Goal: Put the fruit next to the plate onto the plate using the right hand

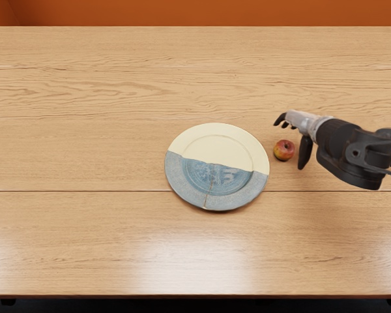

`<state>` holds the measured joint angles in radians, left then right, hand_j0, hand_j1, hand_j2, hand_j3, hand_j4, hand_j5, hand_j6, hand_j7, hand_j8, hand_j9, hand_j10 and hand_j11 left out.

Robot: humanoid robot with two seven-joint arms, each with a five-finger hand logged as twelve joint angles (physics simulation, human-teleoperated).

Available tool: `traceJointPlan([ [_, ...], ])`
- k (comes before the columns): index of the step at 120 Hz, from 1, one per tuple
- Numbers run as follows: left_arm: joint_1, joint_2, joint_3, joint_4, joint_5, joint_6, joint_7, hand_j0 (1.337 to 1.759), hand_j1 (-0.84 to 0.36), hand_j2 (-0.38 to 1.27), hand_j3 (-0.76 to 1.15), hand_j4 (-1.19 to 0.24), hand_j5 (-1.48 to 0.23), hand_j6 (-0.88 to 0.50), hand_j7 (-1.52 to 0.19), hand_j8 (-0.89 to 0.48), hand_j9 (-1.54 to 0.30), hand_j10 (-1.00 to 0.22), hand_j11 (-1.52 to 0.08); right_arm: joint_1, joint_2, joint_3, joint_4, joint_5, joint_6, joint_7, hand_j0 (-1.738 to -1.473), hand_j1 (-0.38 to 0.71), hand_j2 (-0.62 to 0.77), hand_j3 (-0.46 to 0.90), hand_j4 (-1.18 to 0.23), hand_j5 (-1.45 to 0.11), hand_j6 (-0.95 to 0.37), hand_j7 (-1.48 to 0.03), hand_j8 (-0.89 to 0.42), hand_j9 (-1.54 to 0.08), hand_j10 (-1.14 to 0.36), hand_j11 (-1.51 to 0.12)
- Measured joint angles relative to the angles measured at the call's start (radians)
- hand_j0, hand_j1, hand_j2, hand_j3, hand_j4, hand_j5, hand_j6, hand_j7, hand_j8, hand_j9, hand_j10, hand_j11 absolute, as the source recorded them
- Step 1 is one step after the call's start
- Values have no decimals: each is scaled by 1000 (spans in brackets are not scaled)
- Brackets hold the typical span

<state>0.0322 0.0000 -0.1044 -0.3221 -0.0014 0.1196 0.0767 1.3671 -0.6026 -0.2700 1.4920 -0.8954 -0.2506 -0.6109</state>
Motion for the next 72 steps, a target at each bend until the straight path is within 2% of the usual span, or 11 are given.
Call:
traceJointPlan([
  [72,0,0,0,0,0,0,0,1658,349,0,0,0,0,0,0,0,0,0,0,-38,70,-29,-42,-2,-88,0,-1658,0,-56,0,-294,-380,-296,-380,-295,-380,-294,-380],
])
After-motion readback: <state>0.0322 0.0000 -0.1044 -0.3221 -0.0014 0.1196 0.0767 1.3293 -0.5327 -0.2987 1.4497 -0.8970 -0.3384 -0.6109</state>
